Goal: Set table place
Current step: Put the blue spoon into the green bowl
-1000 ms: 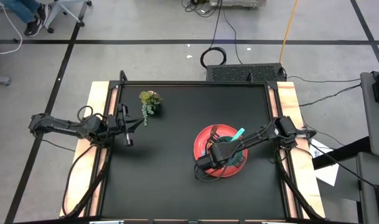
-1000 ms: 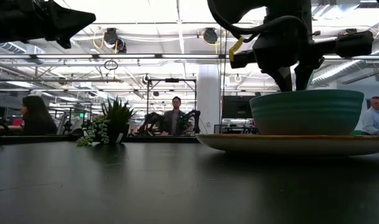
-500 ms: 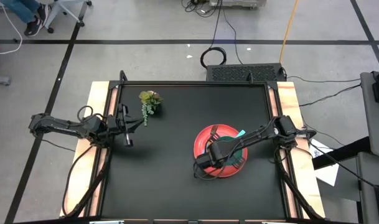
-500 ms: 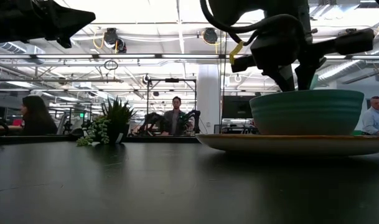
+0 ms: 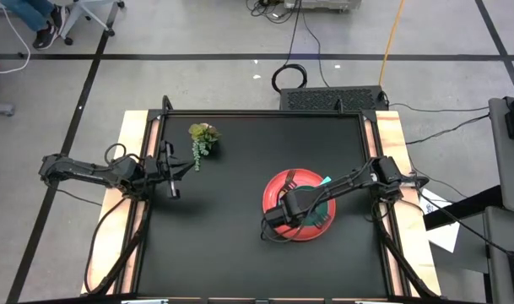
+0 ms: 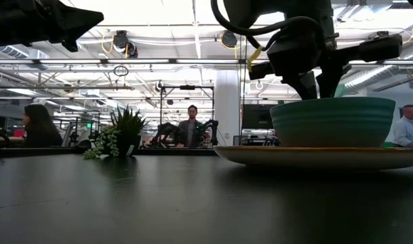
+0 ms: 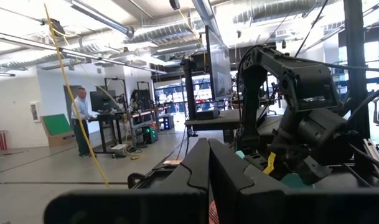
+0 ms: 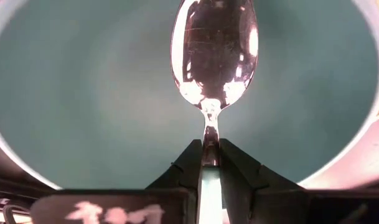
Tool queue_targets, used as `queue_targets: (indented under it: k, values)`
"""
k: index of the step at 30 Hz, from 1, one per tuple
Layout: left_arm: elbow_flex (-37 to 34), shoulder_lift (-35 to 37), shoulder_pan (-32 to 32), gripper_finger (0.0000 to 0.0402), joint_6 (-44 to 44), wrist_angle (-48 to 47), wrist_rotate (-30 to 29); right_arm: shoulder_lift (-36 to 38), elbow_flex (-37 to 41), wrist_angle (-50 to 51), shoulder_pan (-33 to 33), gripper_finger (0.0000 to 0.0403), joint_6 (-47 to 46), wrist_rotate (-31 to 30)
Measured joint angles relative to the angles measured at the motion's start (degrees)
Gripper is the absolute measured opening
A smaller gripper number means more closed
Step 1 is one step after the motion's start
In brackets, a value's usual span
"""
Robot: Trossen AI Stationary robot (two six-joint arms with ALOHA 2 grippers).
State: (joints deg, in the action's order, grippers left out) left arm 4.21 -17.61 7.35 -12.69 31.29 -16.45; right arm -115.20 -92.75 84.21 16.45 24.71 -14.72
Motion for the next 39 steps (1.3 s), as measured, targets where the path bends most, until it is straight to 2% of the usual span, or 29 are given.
queue_targets:
  k: [39]
  values:
    - [0.0, 0.0, 0.0, 0.0008, -0.1, -0.2, 0.0, 0.0, 0.0, -3.8, -1.6, 0.0029, 0.7, 4.3]
